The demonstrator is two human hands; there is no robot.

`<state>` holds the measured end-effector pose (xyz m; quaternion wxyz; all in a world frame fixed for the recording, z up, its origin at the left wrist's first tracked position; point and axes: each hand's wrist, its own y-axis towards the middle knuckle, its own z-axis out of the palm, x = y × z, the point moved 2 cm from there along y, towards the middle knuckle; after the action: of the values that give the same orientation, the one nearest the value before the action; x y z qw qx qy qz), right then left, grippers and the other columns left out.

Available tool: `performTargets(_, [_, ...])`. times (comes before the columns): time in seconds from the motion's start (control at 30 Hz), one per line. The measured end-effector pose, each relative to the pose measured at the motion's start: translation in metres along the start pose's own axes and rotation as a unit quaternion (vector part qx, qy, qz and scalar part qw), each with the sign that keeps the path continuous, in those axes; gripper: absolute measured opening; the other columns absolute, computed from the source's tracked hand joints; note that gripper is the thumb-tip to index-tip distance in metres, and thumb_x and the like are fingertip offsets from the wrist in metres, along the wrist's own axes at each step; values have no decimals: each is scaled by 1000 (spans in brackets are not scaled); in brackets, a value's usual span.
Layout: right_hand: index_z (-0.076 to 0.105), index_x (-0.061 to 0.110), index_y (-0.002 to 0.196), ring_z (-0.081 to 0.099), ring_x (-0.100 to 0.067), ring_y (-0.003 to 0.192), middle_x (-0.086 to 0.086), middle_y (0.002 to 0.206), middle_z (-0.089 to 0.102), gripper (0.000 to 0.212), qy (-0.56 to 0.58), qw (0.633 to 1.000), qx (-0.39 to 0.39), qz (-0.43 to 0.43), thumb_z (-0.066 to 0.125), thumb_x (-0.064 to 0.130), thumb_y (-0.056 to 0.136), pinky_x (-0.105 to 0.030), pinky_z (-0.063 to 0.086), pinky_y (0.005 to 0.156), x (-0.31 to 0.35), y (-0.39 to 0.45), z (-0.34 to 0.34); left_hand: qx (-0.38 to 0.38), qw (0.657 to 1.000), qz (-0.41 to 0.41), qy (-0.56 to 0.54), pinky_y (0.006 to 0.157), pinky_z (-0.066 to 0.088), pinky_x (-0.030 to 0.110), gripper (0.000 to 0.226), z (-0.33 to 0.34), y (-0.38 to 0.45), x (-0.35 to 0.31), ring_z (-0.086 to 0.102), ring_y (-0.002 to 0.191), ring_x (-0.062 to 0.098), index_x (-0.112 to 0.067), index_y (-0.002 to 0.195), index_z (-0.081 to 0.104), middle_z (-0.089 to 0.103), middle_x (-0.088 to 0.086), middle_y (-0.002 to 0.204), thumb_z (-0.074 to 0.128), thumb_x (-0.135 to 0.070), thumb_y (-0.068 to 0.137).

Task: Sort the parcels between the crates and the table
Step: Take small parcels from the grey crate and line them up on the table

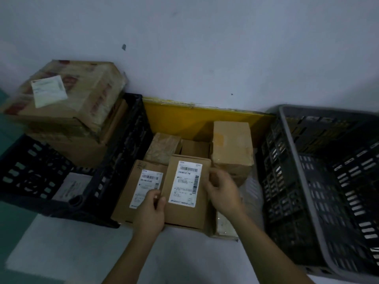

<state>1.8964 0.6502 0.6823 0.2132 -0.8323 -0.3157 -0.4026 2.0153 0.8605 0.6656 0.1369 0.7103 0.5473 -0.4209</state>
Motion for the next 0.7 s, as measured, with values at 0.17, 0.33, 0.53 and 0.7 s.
performTargets(0.17, [37,27,167,44,-18,150,7,174,28,60,-66,991,108,-31,58,30,111,-21,39,112,-18,-15,33,-16,985,104,138,87,55,38,29,17,1,-5,65,108,20,-24,130,64,71,-4,116,46,-30,108])
performTargets(0.33, [18,24,172,45,-36,148,-8,177,21,81,-223,965,134,-24,58,43,105,-45,49,116,-35,-12,49,13,927,114,358,90,50,37,33,32,12,-14,55,116,25,-18,133,60,63,5,127,52,-30,103])
performTargets(0.53, [65,26,130,66,-22,107,-1,130,62,34,-198,979,-29,-45,56,47,104,-38,57,85,-26,-3,19,20,902,150,405,103,46,41,47,36,25,-28,47,129,26,-21,144,56,55,4,141,50,-44,103])
performTargets(0.7, [47,15,152,54,-35,131,-13,148,48,63,-195,950,-242,-2,70,42,99,-51,58,99,-34,27,-39,59,918,223,322,118,38,42,58,45,45,-73,43,142,26,-20,156,44,48,5,155,47,-48,106])
